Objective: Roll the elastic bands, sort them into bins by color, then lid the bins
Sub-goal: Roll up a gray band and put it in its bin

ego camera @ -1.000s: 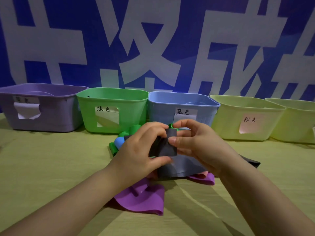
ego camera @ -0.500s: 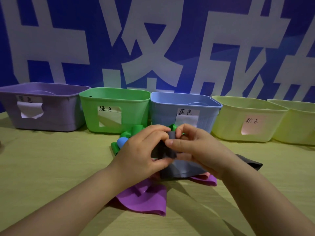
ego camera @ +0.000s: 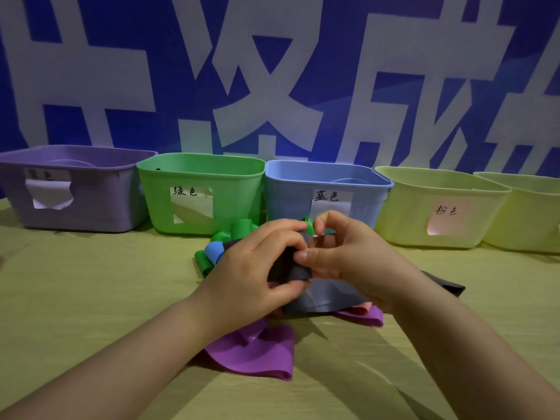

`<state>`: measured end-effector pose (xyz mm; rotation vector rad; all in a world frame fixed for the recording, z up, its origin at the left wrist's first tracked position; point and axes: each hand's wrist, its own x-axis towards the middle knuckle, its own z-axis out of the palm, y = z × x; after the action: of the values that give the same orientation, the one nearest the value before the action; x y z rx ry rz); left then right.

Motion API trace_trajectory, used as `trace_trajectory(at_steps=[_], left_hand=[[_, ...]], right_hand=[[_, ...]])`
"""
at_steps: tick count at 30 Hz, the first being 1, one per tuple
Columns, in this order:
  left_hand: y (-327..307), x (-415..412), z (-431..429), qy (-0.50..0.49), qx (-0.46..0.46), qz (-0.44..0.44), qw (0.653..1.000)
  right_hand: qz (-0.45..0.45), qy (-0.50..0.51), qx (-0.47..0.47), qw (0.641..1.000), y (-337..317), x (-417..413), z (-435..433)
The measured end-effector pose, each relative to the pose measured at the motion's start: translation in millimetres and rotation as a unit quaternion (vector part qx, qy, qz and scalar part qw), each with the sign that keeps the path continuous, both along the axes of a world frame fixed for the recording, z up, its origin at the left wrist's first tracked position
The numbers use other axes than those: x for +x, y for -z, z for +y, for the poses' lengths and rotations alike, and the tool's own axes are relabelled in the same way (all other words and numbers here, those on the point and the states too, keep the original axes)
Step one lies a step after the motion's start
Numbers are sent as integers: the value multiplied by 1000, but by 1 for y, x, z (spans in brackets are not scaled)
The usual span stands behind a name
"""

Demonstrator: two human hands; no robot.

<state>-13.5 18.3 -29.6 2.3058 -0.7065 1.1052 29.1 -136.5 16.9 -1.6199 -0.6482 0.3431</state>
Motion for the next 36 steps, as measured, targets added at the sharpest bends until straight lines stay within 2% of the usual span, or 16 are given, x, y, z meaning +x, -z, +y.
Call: trace_trajectory(at_steps=[3,7,15,17,20,26,36], left_hand=[[0,-1,0,-1,-47,16,999],[-1,1,3,-16,-6,-9,1000],[-1,4,6,-44,9,-42,998],[0,4,6,-54,14,-54,997],[0,2,4,-66,28,-62,995],[-1,2,2,-76,22,-65,995],[-4,2,5,-34,32,-25,999]], right_hand=[[24,-7,8,1000,-2,0,-3],[44,-21,20,999,-4,1,-7],[95,-39,50,993,-2,5,-7],[71,-27,32,997,1,7,-5],[-17,30,-48,998,6,5,2],[-33,62,-12,997,11,6,6],[86,-9,41,995,2,4,-1]])
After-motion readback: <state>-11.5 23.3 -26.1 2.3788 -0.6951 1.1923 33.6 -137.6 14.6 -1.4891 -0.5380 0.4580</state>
